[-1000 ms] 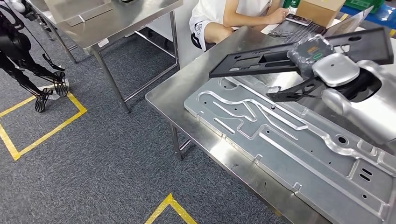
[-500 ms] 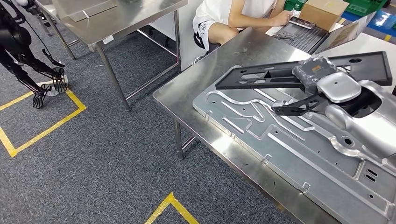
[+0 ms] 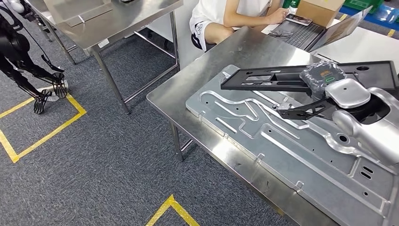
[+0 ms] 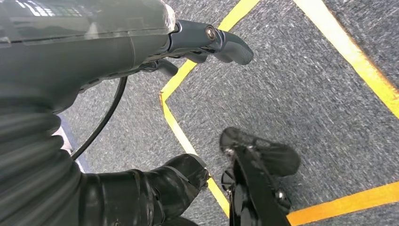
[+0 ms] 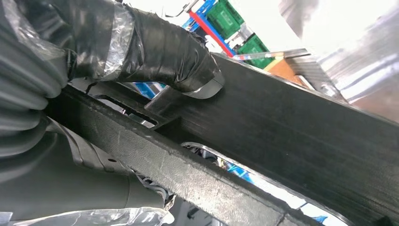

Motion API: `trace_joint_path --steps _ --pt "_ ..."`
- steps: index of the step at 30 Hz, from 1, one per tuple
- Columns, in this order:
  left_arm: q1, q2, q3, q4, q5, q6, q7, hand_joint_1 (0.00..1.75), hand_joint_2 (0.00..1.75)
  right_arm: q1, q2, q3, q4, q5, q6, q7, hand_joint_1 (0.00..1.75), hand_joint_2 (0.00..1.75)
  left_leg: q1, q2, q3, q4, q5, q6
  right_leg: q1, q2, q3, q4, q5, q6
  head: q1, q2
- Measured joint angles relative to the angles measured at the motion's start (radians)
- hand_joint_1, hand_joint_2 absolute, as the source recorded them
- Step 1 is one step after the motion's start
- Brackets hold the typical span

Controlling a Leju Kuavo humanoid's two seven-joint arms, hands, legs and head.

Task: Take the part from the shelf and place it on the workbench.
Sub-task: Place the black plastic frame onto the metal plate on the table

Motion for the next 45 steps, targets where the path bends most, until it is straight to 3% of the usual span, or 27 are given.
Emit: trace_joint_path --steps 2,3,7,9,11,12,13,14,16,18,21,23,26,28,29,32,33,35,37,39,42,43,44,45 --pt "0.0 0.0 0.004 0.0 -0.001 0.002 -0.001 0.0 1.75 0.007 -0.007 -0.012 -0.004 0.0 -0.002 0.0 1.75 1.75 -0.001 -0.002 0.058 -0.119 0.041 0.006 0.003 0.001 -0.004 0.006 -0.003 0.008 0.0 0.0" --pt "0.0 0.0 0.005 0.0 -0.002 0.002 -0.001 0.0 1.75 0.01 -0.011 -0.017 -0.006 0.0 -0.002 0.001 1.75 1.75 -0.002 -0.003 0.071 -0.145 0.045 0.009 0.004 0.001 -0.005 0.008 -0.004 0.012 0.0 0.0" --pt "-0.002 0.0 0.01 0.0 -0.005 0.003 -0.005 0.0 1.75 0.032 -0.028 -0.033 -0.014 -0.001 -0.005 0.0 1.75 1.75 -0.004 -0.003 0.075 -0.163 0.053 0.033 0.001 0.0 -0.01 0.019 -0.014 0.033 0.001 0.0" --pt "-0.002 -0.001 0.013 0.0 -0.007 0.003 -0.007 0.0 1.75 0.041 -0.037 -0.04 -0.016 -0.001 -0.005 0.0 1.75 1.75 -0.002 -0.002 0.076 -0.169 0.059 0.042 -0.002 -0.001 -0.045 0.1 -0.067 0.04 0.001 0.0" --pt "-0.002 -0.001 0.015 0.0 -0.008 0.003 -0.007 0.0 1.75 0.049 -0.042 -0.044 -0.017 -0.001 -0.006 0.0 1.75 1.75 -0.003 -0.002 0.075 -0.17 0.059 0.045 -0.002 -0.001 -0.103 0.229 -0.127 0.045 0.002 0.0" --pt "-0.002 -0.001 0.015 0.0 -0.009 0.003 -0.007 0.0 1.75 0.055 -0.043 -0.045 -0.017 -0.001 -0.006 0.0 1.75 1.75 -0.004 -0.002 0.075 -0.17 0.059 0.046 -0.002 -0.001 -0.122 0.27 -0.137 0.047 0.002 0.0" --pt "-0.002 -0.001 0.015 0.0 -0.009 0.003 -0.007 0.0 1.75 0.06 -0.045 -0.045 -0.017 -0.001 -0.006 0.0 1.75 1.75 -0.004 -0.002 0.075 -0.169 0.059 0.046 -0.002 -0.001 -0.126 0.278 -0.129 0.047 0.002 0.0" --pt "-0.002 -0.001 0.015 0.0 -0.009 0.003 -0.008 0.0 1.75 0.064 -0.045 -0.045 -0.017 -0.001 -0.006 0.0 1.75 1.75 -0.005 -0.002 0.075 -0.168 0.058 0.045 -0.002 -0.002 -0.109 0.243 -0.102 0.046 0.002 0.0" --pt "-0.003 -0.001 0.016 0.0 -0.009 0.004 -0.01 0.0 1.75 0.066 -0.047 -0.049 -0.018 -0.001 -0.006 0.0 1.75 1.75 -0.006 -0.002 0.075 -0.166 0.057 0.043 -0.001 -0.004 -0.04 0.106 -0.037 0.04 0.002 0.0" --pt "-0.003 -0.001 0.018 0.0 -0.01 0.004 -0.012 0.0 1.75 0.066 -0.048 -0.057 -0.021 -0.001 -0.008 0.0 1.75 1.75 -0.009 -0.003 0.072 -0.163 0.056 0.037 0.005 -0.005 0.002 0.014 -0.01 0.032 0.001 0.0" --pt "-0.003 -0.001 0.021 0.0 -0.011 0.004 -0.015 0.0 1.75 0.072 -0.05 -0.062 -0.022 -0.002 -0.01 0.0 1.75 1.75 -0.009 -0.003 0.07 -0.162 0.055 0.023 0.007 -0.004 0.006 -0.002 -0.007 0.02 0.001 0.0" --pt "-0.004 -0.002 0.022 0.0 -0.01 0.005 -0.015 0.0 1.75 0.079 -0.05 -0.066 -0.022 -0.003 -0.012 0.0 1.75 1.75 -0.008 -0.003 0.056 -0.127 0.029 0.013 0.002 -0.005 0.01 -0.011 -0.002 0.007 0.001 0.0" --pt "-0.004 -0.003 0.023 0.0 -0.01 0.009 -0.015 0.0 1.75 0.1 -0.05 -0.074 -0.022 -0.004 -0.022 0.001 1.75 1.75 -0.005 -0.004 -0.023 0.046 -0.057 0.003 0.001 -0.007 0.012 -0.013 0.0 -0.002 0.0 0.0" --pt "-0.004 -0.002 0.027 0.0 -0.011 0.011 -0.015 0.0 1.75 0.125 -0.049 -0.078 -0.022 -0.007 -0.029 0.002 1.75 1.75 -0.003 -0.004 -0.057 0.115 -0.068 -0.001 0.002 -0.006 0.012 -0.01 -0.001 -0.002 0.0 0.0" --pt "-0.003 -0.003 0.029 0.0 -0.012 0.011 -0.015 0.0 1.75 0.137 -0.05 -0.079 -0.022 -0.009 -0.032 0.003 1.31 1.31 -0.002 -0.004 -0.047 0.094 -0.047 -0.001 0.001 -0.006 0.012 -0.008 -0.002 -0.002 0.0 0.0" --pt "-0.002 -0.002 0.031 0.0 -0.015 0.013 -0.016 0.0 1.75 0.16 -0.051 -0.086 -0.022 -0.012 -0.038 0.005 0.0 0.0 0.002 -0.005 0.042 -0.093 0.036 0.004 0.002 -0.003 0.009 0.002 -0.009 0.007 0.0 0.0" --pt "-0.003 -0.002 0.032 0.0 -0.017 0.013 -0.016 0.0 1.75 0.164 -0.052 -0.09 -0.022 -0.013 -0.041 0.005 0.0 0.0 0.001 -0.006 0.061 -0.132 0.046 0.007 0.003 -0.002 0.007 0.005 -0.01 0.011 0.001 0.0" --pt "-0.004 -0.002 0.033 0.0 -0.021 0.013 -0.017 0.0 1.75 0.171 -0.053 -0.1 -0.023 -0.013 -0.047 0.007 0.0 0.0 -0.003 -0.007 0.069 -0.151 0.048 0.018 0.005 -0.001 0.004 0.006 -0.009 0.023 0.001 0.0" --pt "-0.005 -0.003 0.035 0.0 -0.02 0.013 -0.019 0.0 0.87 0.18 -0.056 -0.108 -0.024 -0.013 -0.05 0.007 0.0 0.0 -0.002 -0.006 0.071 -0.158 0.054 0.03 0.002 -0.001 0.002 0.01 -0.014 0.033 0.001 0.0" --pt "-0.006 -0.004 0.039 0.0 -0.015 0.014 -0.022 0.0 0.0 0.19 -0.061 -0.119 -0.026 -0.012 -0.054 0.009 0.0 0.0 0.001 -0.005 0.072 -0.165 0.06 0.041 -0.001 -0.002 -0.022 0.067 -0.056 0.041 0.001 0.0" --pt "-0.005 -0.004 0.044 0.0 -0.012 0.014 -0.022 0.0 0.0 0.206 -0.069 -0.131 -0.027 -0.012 -0.058 0.011 0.0 0.0 -0.002 -0.005 0.07 -0.166 0.061 0.046 -0.001 -0.003 -0.102 0.248 -0.141 0.048 0.002 0.0" --pt "-0.005 -0.004 0.046 0.0 -0.012 0.014 -0.022 0.0 0.0 0.213 -0.07 -0.132 -0.027 -0.012 -0.058 0.011 0.0 0.0 -0.003 -0.005 0.071 -0.165 0.061 0.046 -0.001 -0.003 -0.113 0.273 -0.143 0.048 0.002 0.0" --pt "-0.005 -0.004 0.047 0.0 -0.012 0.014 -0.022 0.0 0.0 0.218 -0.071 -0.133 -0.028 -0.012 -0.059 0.011 0.0 0.0 -0.003 -0.005 0.071 -0.165 0.061 0.046 -0.001 -0.003 -0.106 0.262 -0.126 0.046 0.002 0.0" --pt "-0.005 -0.005 0.048 0.0 -0.012 0.014 -0.022 0.0 0.0 0.221 -0.073 -0.134 -0.028 -0.012 -0.059 0.011 0.0 0.0 -0.004 -0.005 0.072 -0.165 0.061 0.046 -0.001 -0.003 -0.081 0.212 -0.095 0.043 0.002 0.0"
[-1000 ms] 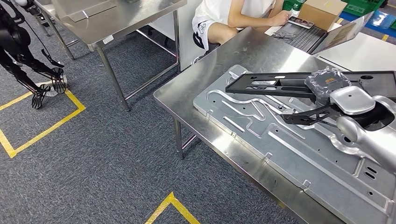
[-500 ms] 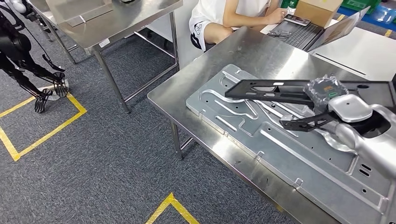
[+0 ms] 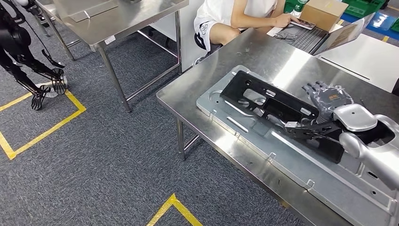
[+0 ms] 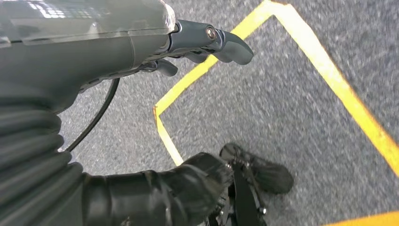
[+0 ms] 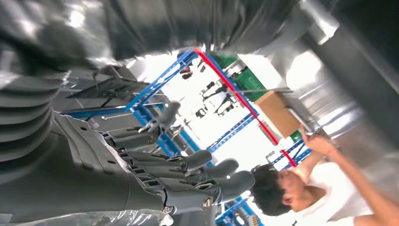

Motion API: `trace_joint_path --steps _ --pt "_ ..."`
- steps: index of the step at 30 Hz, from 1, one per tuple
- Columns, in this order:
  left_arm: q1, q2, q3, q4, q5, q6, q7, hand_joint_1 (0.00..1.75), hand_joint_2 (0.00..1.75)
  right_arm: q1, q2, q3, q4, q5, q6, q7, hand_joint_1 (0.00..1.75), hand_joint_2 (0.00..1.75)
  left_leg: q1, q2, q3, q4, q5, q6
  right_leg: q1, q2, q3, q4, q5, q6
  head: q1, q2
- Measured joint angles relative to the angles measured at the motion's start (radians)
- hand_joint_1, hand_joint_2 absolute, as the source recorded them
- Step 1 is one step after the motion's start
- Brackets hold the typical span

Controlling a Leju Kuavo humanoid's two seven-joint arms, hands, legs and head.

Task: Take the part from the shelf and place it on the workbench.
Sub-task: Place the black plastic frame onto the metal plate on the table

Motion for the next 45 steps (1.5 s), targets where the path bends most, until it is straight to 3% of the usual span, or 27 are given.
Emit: trace_joint_path --steps 2,4,8,11,12,14,15,16,17,19,20,23,25,28,29,30,31,33,35,38,39,41,43,44,45 --pt "0.0 -0.002 0.001 0.0 0.0 0.0 0.0 0.0 0.0 0.0 -0.005 -0.008 -0.002 0.0 -0.001 0.0 0.0 0.0 -0.003 0.0 0.001 0.001 0.0 -0.002 0.005 -0.002 0.07 -0.138 0.057 -0.011 0.0 0.0" --pt "-0.001 -0.004 0.002 0.0 0.0 0.0 0.0 0.0 0.0 -0.001 -0.009 -0.017 -0.004 0.0 -0.002 0.0 0.0 0.0 -0.005 0.0 -0.001 0.002 0.0 -0.008 0.013 -0.004 0.105 -0.211 0.076 -0.021 0.0 0.0" --pt "-0.002 -0.004 0.005 0.0 0.0 0.0 -0.004 0.0 0.0 0.004 -0.014 -0.026 -0.011 0.0 -0.003 0.0 0.0 0.0 -0.005 0.001 0.0 0.0 0.002 -0.025 0.012 -0.003 0.109 -0.227 0.084 -0.037 0.0 0.0" --pt "-0.002 -0.004 0.006 0.0 0.0 0.0 -0.006 0.0 0.0 0.006 -0.015 -0.03 -0.014 0.0 -0.003 0.0 0.0 0.0 -0.005 0.001 -0.003 0.006 -0.004 -0.028 0.007 -0.004 0.113 -0.233 0.088 -0.041 0.0 0.0" --pt "-0.002 -0.005 0.006 0.0 0.0 0.0 -0.006 0.0 0.0 0.006 -0.015 -0.033 -0.016 0.0 -0.003 0.0 0.0 0.0 -0.004 0.0 -0.016 0.038 -0.024 -0.031 0.007 -0.005 0.113 -0.235 0.09 -0.044 -0.001 0.0" --pt "-0.001 -0.005 0.007 0.0 -0.001 -0.001 -0.01 0.0 0.0 0.014 -0.015 -0.042 -0.021 0.001 -0.002 -0.002 0.0 0.0 0.002 0.0 -0.081 0.184 -0.089 -0.043 0.007 -0.007 0.112 -0.236 0.092 -0.048 -0.001 0.0" --pt "0.0 -0.005 0.007 0.0 -0.002 -0.002 -0.012 0.0 0.0 0.018 -0.015 -0.045 -0.024 0.002 -0.001 -0.003 0.0 0.0 0.004 0.0 -0.103 0.233 -0.105 -0.048 0.006 -0.007 0.111 -0.234 0.092 -0.05 -0.001 0.0" --pt "0.0 -0.005 0.008 0.0 -0.003 -0.002 -0.013 0.0 0.0 0.023 -0.015 -0.048 -0.026 0.003 0.001 -0.005 0.0 0.0 0.007 0.0 -0.1 0.233 -0.093 -0.051 0.005 -0.007 0.11 -0.231 0.091 -0.048 -0.002 0.0" --pt "0.001 -0.004 0.008 0.0 -0.004 -0.003 -0.013 0.0 0.0 0.025 -0.015 -0.051 -0.027 0.006 0.002 -0.007 0.0 0.0 0.009 0.0 -0.065 0.165 -0.059 -0.051 0.004 -0.007 0.11 -0.227 0.089 -0.045 -0.002 0.0" --pt "0.0 -0.004 0.009 0.0 -0.005 -0.005 -0.013 0.0 0.0 0.025 -0.015 -0.059 -0.028 0.01 0.003 -0.009 0.0 0.0 0.009 -0.001 -0.004 0.048 -0.021 -0.046 0.006 -0.005 0.106 -0.217 0.083 -0.035 -0.001 0.0" --pt "-0.001 -0.004 0.01 0.0 -0.006 -0.005 -0.013 0.0 0.0 0.025 -0.016 -0.063 -0.029 0.012 0.003 -0.009 0.0 0.0 0.008 -0.002 0.008 0.02 -0.016 -0.041 0.007 -0.005 0.104 -0.213 0.082 -0.029 -0.001 0.0" --pt "-0.002 -0.005 0.014 0.0 -0.007 -0.008 -0.015 0.0 0.0 0.027 -0.017 -0.068 -0.031 0.016 0.005 -0.012 0.0 0.0 0.003 -0.002 0.006 0.009 -0.006 -0.02 0.004 -0.004 0.098 -0.21 0.085 -0.012 0.0 0.0" --pt "-0.003 -0.005 0.015 0.0 -0.009 -0.01 -0.016 0.0 0.0 0.029 -0.019 -0.072 -0.031 0.017 0.006 -0.013 0.0 0.0 0.005 0.0 0.001 0.002 0.005 -0.005 0.001 -0.003 0.082 -0.172 0.046 -0.003 0.0 0.0" --pt "-0.003 -0.005 0.017 0.0 -0.011 -0.011 -0.016 0.0 0.0 0.033 -0.023 -0.076 -0.031 0.017 0.007 -0.015 0.0 0.0 0.003 0.001 -0.013 0.0 0.016 0.006 -0.001 -0.003 0.024 -0.007 -0.06 0.007 0.0 0.0" --pt "-0.002 -0.005 0.017 0.0 -0.011 -0.011 -0.016 0.0 0.0 0.035 -0.024 -0.076 -0.031 0.017 0.008 -0.017 0.0 0.0 0.001 0.0 -0.018 0.0 0.02 0.008 -0.002 -0.003 0.013 0.034 -0.075 0.008 0.0 0.0" --pt "-0.002 -0.004 0.018 0.0 -0.012 -0.011 -0.016 0.0 0.0 0.037 -0.024 -0.076 -0.031 0.017 0.009 -0.018 0.0 0.0 0.0 0.0 -0.024 0.001 0.024 0.008 -0.002 -0.003 0.016 0.045 -0.072 0.008 0.0 0.0" --pt "-0.002 -0.004 0.018 0.0 -0.013 -0.011 -0.016 0.0 0.0 0.039 -0.024 -0.077 -0.031 0.017 0.01 -0.019 0.0 0.0 0.0 0.0 -0.029 0.002 0.028 0.007 -0.002 -0.003 0.037 0.019 -0.052 0.007 0.0 0.0" --pt "-0.002 -0.005 0.021 0.0 -0.016 -0.011 -0.015 0.0 0.0 0.039 -0.026 -0.082 -0.034 0.018 0.012 -0.02 0.0 0.0 -0.001 -0.001 -0.038 0.003 0.037 0.004 0.0 -0.003 0.117 -0.112 -0.001 0.0 0.0 0.0" --pt "-0.003 -0.006 0.023 0.0 -0.019 -0.012 -0.015 0.0 0.0 0.037 -0.03 -0.091 -0.04 0.018 0.013 -0.021 0.0 0.0 -0.002 -0.002 -0.043 0.002 0.047 -0.006 0.008 -0.003 0.172 -0.211 0.026 -0.011 0.0 0.0" --pt "-0.003 -0.007 0.024 0.0 -0.02 -0.013 -0.015 0.0 0.0 0.035 -0.033 -0.1 -0.044 0.018 0.013 -0.021 0.0 0.0 0.0 -0.002 -0.047 -0.001 0.062 -0.024 0.014 -0.004 0.172 -0.236 0.043 -0.027 -0.001 0.0" --pt "-0.003 -0.007 0.024 0.0 -0.02 -0.013 -0.015 0.0 0.0 0.035 -0.033 -0.101 -0.045 0.018 0.014 -0.022 0.0 0.0 0.001 -0.002 -0.052 0.005 0.054 -0.029 0.012 -0.006 0.168 -0.242 0.053 -0.034 -0.001 0.0" --pt "-0.003 -0.007 0.025 0.0 -0.021 -0.013 -0.015 0.0 0.0 0.035 -0.032 -0.101 -0.049 0.017 0.014 -0.022 0.0 0.0 0.001 -0.003 -0.077 0.065 -0.011 -0.037 0.008 -0.011 0.154 -0.254 0.078 -0.05 -0.002 0.0" --pt "-0.003 -0.008 0.025 0.0 -0.021 -0.014 -0.015 0.0 0.0 0.035 -0.031 -0.101 -0.051 0.017 0.014 -0.023 0.0 0.0 0.004 -0.004 -0.11 0.186 -0.107 -0.043 0.011 -0.012 0.127 -0.252 0.097 -0.055 -0.002 0.0" --pt "-0.003 -0.008 0.025 0.0 -0.021 -0.015 -0.015 0.0 0.0 0.035 -0.031 -0.101 -0.052 0.017 0.014 -0.023 0.0 0.0 0.006 -0.003 -0.118 0.24 -0.133 -0.047 0.011 -0.013 0.112 -0.249 0.107 -0.054 -0.002 0.0" --pt "-0.004 -0.008 0.025 0.0 -0.021 -0.015 -0.015 0.0 0.0 0.036 -0.031 -0.101 -0.052 0.017 0.014 -0.023 0.0 0.0 0.008 -0.003 -0.115 0.271 -0.137 -0.05 0.011 -0.013 0.096 -0.246 0.116 -0.053 -0.002 0.0"
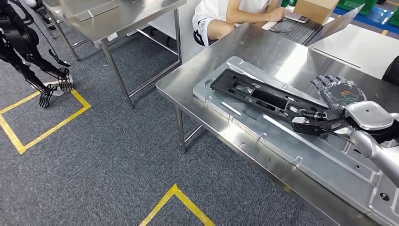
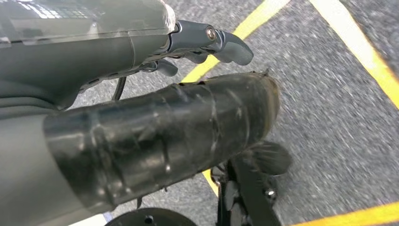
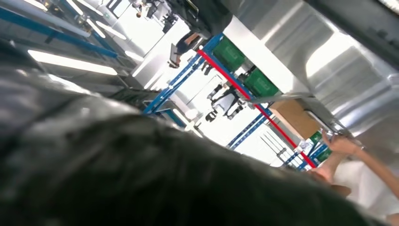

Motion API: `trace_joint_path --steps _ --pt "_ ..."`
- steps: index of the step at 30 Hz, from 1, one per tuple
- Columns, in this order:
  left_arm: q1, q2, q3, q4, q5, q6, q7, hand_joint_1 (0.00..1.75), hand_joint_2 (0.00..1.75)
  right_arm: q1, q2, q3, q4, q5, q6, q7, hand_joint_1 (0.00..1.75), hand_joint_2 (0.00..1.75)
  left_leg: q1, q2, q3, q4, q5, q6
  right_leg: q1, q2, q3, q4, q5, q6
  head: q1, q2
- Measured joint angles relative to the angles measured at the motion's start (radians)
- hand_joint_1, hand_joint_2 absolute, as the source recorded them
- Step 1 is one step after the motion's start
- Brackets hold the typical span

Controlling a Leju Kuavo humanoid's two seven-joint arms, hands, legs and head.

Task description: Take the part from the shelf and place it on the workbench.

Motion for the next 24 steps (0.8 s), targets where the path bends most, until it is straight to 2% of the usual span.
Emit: trace_joint_path --steps 1,2,3,4,5,6,8,9,10,11,13,14,15,16,17,19,20,21,24 --pt "0.0 0.0 0.0 0.0 0.0 0.0 0.0 0.0 0.0 0.0 0.0 0.0 0.0 0.0 0.0 0.0 0.0 0.0 0.002 0.0 0.02 -0.004 0.016 -0.002 -0.001 0.0 -0.016 0.005 0.008 0.003 0.0 0.0" --pt "-0.001 0.0 0.0 0.0 -0.001 0.0 0.0 0.0 0.0 0.0 0.0 0.0 0.0 0.0 0.0 0.0 0.0 0.0 0.004 0.0 0.058 -0.041 0.04 -0.004 -0.002 0.0 -0.032 0.011 0.016 0.007 0.0 0.0" --pt "-0.002 0.0 0.0 0.0 -0.002 0.0 0.001 0.0 0.0 0.0 0.0 -0.001 0.0 0.0 0.0 0.0 0.0 0.0 0.007 0.001 0.108 -0.102 0.054 -0.004 -0.003 0.0 -0.047 0.018 0.022 0.011 0.0 0.0" --pt "-0.003 0.0 0.0 0.0 -0.003 0.0 0.001 0.0 0.0 0.0 -0.001 -0.002 0.0 0.0 0.0 0.0 0.0 0.0 0.006 0.0 0.158 -0.171 0.056 -0.003 -0.003 -0.001 -0.06 0.027 0.027 0.016 0.0 0.0" --pt "-0.004 0.0 0.0 0.0 -0.005 0.0 0.001 0.0 0.0 -0.001 -0.001 -0.004 -0.001 0.0 -0.001 0.0 0.0 0.0 0.005 -0.001 0.194 -0.223 0.05 0.0 -0.003 -0.001 -0.069 0.034 0.031 0.022 0.0 0.0" --pt "-0.005 0.0 0.0 0.0 -0.006 0.0 0.002 0.0 0.0 -0.001 -0.002 -0.006 -0.002 0.0 -0.001 -0.001 0.0 0.0 0.003 -0.002 0.211 -0.255 0.041 0.004 -0.002 -0.002 -0.075 0.039 0.036 0.028 0.0 0.0" --pt "-0.004 0.001 0.0 0.0 -0.008 0.0 0.002 0.0 0.0 0.0 -0.002 -0.008 -0.002 0.001 0.001 -0.004 0.0 0.0 -0.002 -0.003 0.206 -0.269 0.047 0.018 -0.005 -0.003 -0.08 0.04 0.049 0.042 0.001 0.0" --pt "-0.004 0.001 0.001 0.0 -0.008 0.0 0.002 0.0 0.0 0.001 -0.002 -0.008 -0.002 0.002 0.001 -0.005 0.0 0.0 -0.003 -0.002 0.201 -0.272 0.057 0.027 -0.009 -0.003 -0.084 0.044 0.045 0.047 0.001 0.0" --pt "-0.003 0.001 0.001 0.0 -0.009 -0.002 0.002 0.0 0.0 0.001 -0.001 -0.008 -0.002 0.002 0.002 -0.006 0.0 0.0 -0.003 0.001 0.195 -0.275 0.069 0.036 -0.012 -0.001 -0.093 0.06 0.027 0.052 0.001 0.0" --pt "-0.003 0.001 0.001 0.0 -0.009 -0.004 0.002 0.0 0.0 0.002 -0.001 -0.008 -0.001 0.003 0.002 -0.006 0.0 0.0 -0.002 0.003 0.186 -0.278 0.082 0.044 -0.014 0.001 -0.107 0.094 -0.008 0.055 0.001 0.0" --pt "-0.004 0.001 0.001 0.0 -0.012 -0.006 0.002 0.0 0.0 0.005 -0.001 -0.008 0.0 0.005 0.002 -0.006 0.0 0.0 -0.003 0.007 0.161 -0.278 0.104 0.052 -0.015 0.003 -0.144 0.212 -0.101 0.061 0.001 0.0" --pt "-0.004 0.002 0.002 0.0 -0.014 -0.006 0.002 0.0 0.0 0.008 0.0 -0.008 0.0 0.006 0.002 -0.006 0.0 0.0 -0.004 0.008 0.147 -0.277 0.114 0.053 -0.015 0.004 -0.154 0.268 -0.134 0.063 0.001 0.0" --pt "-0.003 0.002 0.002 0.0 -0.016 -0.005 0.002 0.0 0.0 0.013 0.001 -0.008 0.001 0.007 0.001 -0.006 0.0 0.0 -0.005 0.008 0.133 -0.276 0.123 0.053 -0.015 0.004 -0.149 0.297 -0.15 0.063 0.001 0.0" --pt "-0.003 0.002 0.003 0.0 -0.017 -0.004 0.002 0.0 0.0 0.017 0.002 -0.008 0.001 0.008 0.001 -0.006 0.0 0.0 -0.005 0.007 0.12 -0.274 0.132 0.053 -0.015 0.004 -0.126 0.288 -0.148 0.063 0.001 0.0" --pt "-0.003 0.002 0.004 0.0 -0.017 -0.004 0.002 0.0 0.0 0.019 0.002 -0.008 0.001 0.009 0.0 -0.006 0.0 0.0 -0.005 0.007 0.109 -0.273 0.14 0.051 -0.015 0.004 -0.083 0.242 -0.132 0.061 0.001 0.0" --pt "-0.003 0.001 0.006 0.0 -0.016 -0.005 0.002 0.0 0.0 0.019 0.001 -0.008 0.001 0.012 -0.001 -0.006 0.0 0.0 -0.006 0.006 0.093 -0.27 0.154 0.045 -0.012 0.004 0.018 0.103 -0.099 0.055 0.001 0.0" --pt "-0.003 0.001 0.006 0.0 -0.016 -0.005 0.002 0.0 0.0 0.018 0.001 -0.008 0.001 0.013 -0.001 -0.006 0.0 0.0 -0.007 0.006 0.087 -0.269 0.159 0.04 -0.008 0.004 0.049 0.052 -0.09 0.05 0.001 0.0" --pt "-0.004 0.0 0.007 0.0 -0.016 -0.005 0.002 0.0 0.0 0.018 0.0 -0.008 0.001 0.014 -0.002 -0.006 0.0 0.0 -0.008 0.006 0.084 -0.269 0.164 0.035 -0.005 0.005 0.062 0.024 -0.086 0.045 0.001 0.0" --pt "-0.004 0.0 0.007 0.0 -0.016 -0.005 0.001 0.0 0.0 0.018 0.0 -0.008 0.0 0.015 -0.002 -0.005 0.0 0.0 -0.007 0.006 0.076 -0.268 0.173 0.016 -0.002 0.004 0.054 0.014 -0.071 0.027 0.001 0.0"
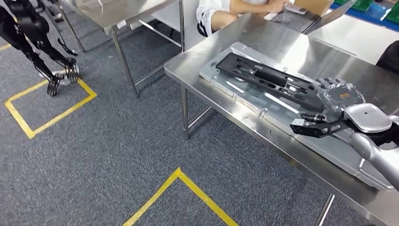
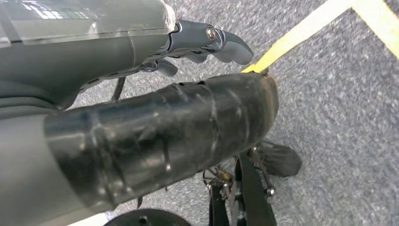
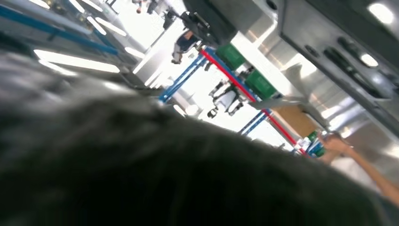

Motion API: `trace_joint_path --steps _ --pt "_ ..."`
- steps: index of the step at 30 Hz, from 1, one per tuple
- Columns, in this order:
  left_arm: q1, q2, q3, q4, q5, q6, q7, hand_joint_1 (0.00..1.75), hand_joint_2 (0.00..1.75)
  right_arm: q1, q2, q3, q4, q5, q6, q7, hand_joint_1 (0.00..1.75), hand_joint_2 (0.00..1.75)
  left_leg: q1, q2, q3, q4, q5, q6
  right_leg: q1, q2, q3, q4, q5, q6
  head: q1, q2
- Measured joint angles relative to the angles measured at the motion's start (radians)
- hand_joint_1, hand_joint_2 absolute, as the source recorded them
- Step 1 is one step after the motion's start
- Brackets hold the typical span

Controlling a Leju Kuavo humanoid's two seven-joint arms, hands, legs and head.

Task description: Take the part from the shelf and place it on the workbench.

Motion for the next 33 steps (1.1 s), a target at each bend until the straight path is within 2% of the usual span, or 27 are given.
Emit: trace_joint_path --steps 1,2,3,5,6,7,8,10,11,12,13,16,17,18,20,21,22,23,24,26,27,28,30,31,33 --pt "0.001 0.0 0.0 0.0 0.0 0.0 0.0 0.0 0.0 0.0 0.0 0.0 0.0 0.0 -0.001 0.0 0.0 0.0 0.0 0.0 -0.008 0.015 -0.012 -0.005 -0.002 -0.001 -0.003 -0.004 0.008 -0.007 0.0 0.0" --pt "0.001 0.001 0.0 0.0 -0.001 0.0 0.0 0.0 0.0 0.0 0.001 0.0 0.0 0.0 -0.002 0.0 0.0 0.0 0.0 -0.001 -0.022 0.048 -0.038 -0.009 -0.004 -0.002 -0.007 -0.007 0.018 -0.015 0.0 0.0" --pt "0.001 0.001 0.0 0.0 -0.001 0.0 0.0 0.0 0.0 0.001 0.002 0.0 0.0 0.0 -0.003 0.001 0.0 0.0 0.001 -0.001 -0.044 0.104 -0.077 -0.012 -0.005 -0.004 -0.013 -0.009 0.026 -0.02 -0.001 0.0" --pt "0.001 0.001 0.001 0.0 -0.002 0.0 0.0 0.0 0.0 0.007 0.006 0.0 0.0 -0.001 -0.006 0.002 0.0 0.0 0.002 -0.001 -0.089 0.231 -0.155 -0.018 -0.003 -0.003 -0.03 -0.007 0.038 -0.025 -0.001 0.0" --pt "0.0 0.001 0.001 0.0 -0.002 0.0 0.0 0.0 0.0 0.01 0.007 0.0 0.0 -0.001 -0.006 0.002 0.0 0.0 0.003 -0.001 -0.098 0.272 -0.173 -0.019 -0.003 0.002 -0.038 -0.005 0.043 -0.023 -0.001 0.0" --pt "0.001 0.001 0.001 0.0 -0.003 0.001 0.0 0.0 0.0 0.013 0.008 0.0 0.0 -0.002 -0.006 0.003 0.0 0.0 0.004 -0.002 -0.088 0.276 -0.173 -0.02 -0.003 0.006 -0.047 -0.002 0.048 -0.021 -0.001 0.0" --pt "0.001 0.001 0.001 0.0 -0.003 0.001 0.0 0.0 0.0 0.014 0.008 0.0 0.0 -0.003 -0.006 0.004 0.0 0.0 0.006 -0.003 -0.061 0.243 -0.156 -0.021 -0.004 0.011 -0.054 0.002 0.051 -0.017 -0.001 0.0" --pt "0.003 0.001 0.001 0.0 -0.003 0.001 0.0 0.0 0.0 0.015 0.009 -0.004 0.0 -0.005 -0.007 0.006 0.0 0.0 0.009 -0.028 0.03 0.108 -0.114 -0.019 -0.005 0.02 -0.07 0.014 0.056 -0.011 -0.001 0.0" --pt "0.004 0.001 0.001 0.0 -0.003 0.001 0.0 0.0 0.0 0.014 0.01 -0.006 0.0 -0.005 -0.007 0.007 0.0 0.0 0.01 -0.041 0.063 0.052 -0.1 -0.015 -0.004 0.025 -0.078 0.021 0.057 -0.006 0.0 0.0" --pt "0.004 0.001 0.002 0.0 -0.004 0.001 0.0 0.0 0.0 0.014 0.011 -0.009 0.0 -0.006 -0.007 0.007 0.0 0.0 0.009 -0.051 0.082 0.018 -0.094 -0.011 -0.003 0.03 -0.084 0.026 0.06 -0.001 0.0 0.0" --pt "0.004 0.001 0.002 0.0 -0.004 0.001 -0.001 0.0 0.0 0.014 0.013 -0.01 0.0 -0.006 -0.007 0.007 0.0 0.0 0.006 -0.053 0.085 0.011 -0.095 -0.006 -0.003 0.036 -0.089 0.027 0.064 0.006 0.0 0.0" --pt "0.003 0.0 0.003 0.0 -0.006 0.001 -0.001 0.0 0.0 0.013 0.016 -0.011 0.0 -0.006 -0.007 0.007 0.0 0.0 0.004 -0.023 0.082 0.002 -0.079 0.016 -0.008 0.045 -0.097 0.029 0.068 0.023 0.0 0.0" --pt "0.003 0.0 0.004 0.0 -0.007 0.001 -0.001 0.0 0.0 0.012 0.015 -0.012 0.001 -0.005 -0.007 0.007 0.0 0.0 0.005 -0.013 0.081 -0.003 -0.074 0.024 -0.01 0.039 -0.108 0.05 0.053 0.027 0.0 0.0" --pt "0.003 0.0 0.005 0.0 -0.007 0.001 -0.001 0.0 0.0 0.011 0.015 -0.012 0.001 -0.005 -0.006 0.007 0.0 0.0 0.006 -0.003 0.079 -0.006 -0.069 0.031 -0.011 0.029 -0.126 0.09 0.025 0.03 0.0 0.0" --pt "0.003 0.0 0.008 0.0 -0.008 0.001 0.0 0.0 0.0 0.011 0.016 -0.012 0.002 -0.004 -0.006 0.007 0.0 0.0 0.004 0.016 0.071 -0.007 -0.065 0.037 -0.012 0.015 -0.177 0.213 -0.044 0.037 0.001 0.0" --pt "0.004 0.001 0.009 0.0 -0.008 0.001 0.0 0.0 0.0 0.013 0.016 -0.012 0.003 -0.003 -0.005 0.006 0.0 0.0 0.002 0.026 0.067 -0.007 -0.064 0.038 -0.012 0.013 -0.197 0.265 -0.064 0.04 0.001 0.0" --pt "0.004 0.001 0.009 0.0 -0.008 0.001 0.0 0.0 0.0 0.015 0.016 -0.012 0.003 -0.003 -0.005 0.006 0.0 0.0 0.001 0.037 0.064 -0.006 -0.063 0.039 -0.012 0.012 -0.202 0.288 -0.068 0.04 0.001 0.0" --pt "0.004 0.001 0.01 0.0 -0.008 0.001 0.0 0.0 0.0 0.015 0.017 -0.012 0.004 -0.002 -0.005 0.004 0.0 0.0 -0.001 0.047 0.062 -0.006 -0.062 0.039 -0.012 0.009 -0.187 0.273 -0.054 0.039 0.001 0.0" --pt "0.004 0.001 0.01 0.0 -0.008 0.002 0.0 0.0 0.0 0.014 0.017 -0.012 0.004 -0.002 -0.005 0.003 0.0 0.0 -0.002 0.058 0.062 -0.006 -0.062 0.039 -0.01 0.002 -0.154 0.223 -0.028 0.036 0.001 0.0" --pt "0.003 0.001 0.01 0.0 -0.01 0.002 0.0 0.0 0.0 0.008 0.016 -0.012 0.004 -0.001 -0.004 0.001 0.0 0.0 -0.005 0.078 0.065 -0.005 -0.062 0.037 0.001 -0.045 -0.073 0.085 0.016 0.022 0.001 0.0" --pt "0.003 0.0 0.01 0.0 -0.011 0.002 0.0 0.0 0.0 0.004 0.016 -0.012 0.004 -0.001 -0.004 0.0 0.0 0.0 -0.007 0.088 0.066 -0.005 -0.062 0.034 0.008 -0.065 -0.049 0.039 0.026 0.013 0.001 0.0" --pt "0.001 0.0 0.01 0.0 -0.012 0.002 0.0 0.0 0.0 0.001 0.015 -0.013 0.004 -0.001 -0.004 0.0 0.0 0.0 -0.009 0.098 0.067 -0.005 -0.063 0.031 0.015 -0.077 -0.039 0.016 0.028 0.005 0.001 0.0" --pt "-0.002 0.0 0.01 0.0 -0.014 0.001 0.0 0.0 0.0 -0.002 0.012 -0.013 0.004 0.0 -0.004 -0.001 0.0 0.0 -0.011 0.119 0.07 -0.006 -0.065 0.021 0.017 -0.057 -0.041 0.009 0.032 -0.007 0.0 0.0" --pt "-0.003 0.001 0.01 0.0 -0.014 0.001 0.0 0.0 0.0 -0.002 0.01 -0.013 0.004 0.0 -0.004 -0.002 0.0 0.0 -0.011 0.114 0.069 -0.001 -0.07 0.016 0.014 -0.044 -0.04 0.003 0.037 -0.013 0.0 0.0" --pt "-0.002 0.001 0.011 0.0 -0.015 0.001 0.001 0.0 0.0 -0.005 0.01 -0.013 0.003 0.0 -0.004 -0.002 0.0 0.0 -0.008 0.069 0.047 0.054 -0.11 0.006 0.005 -0.021 -0.038 -0.008 0.049 -0.025 0.0 0.0"
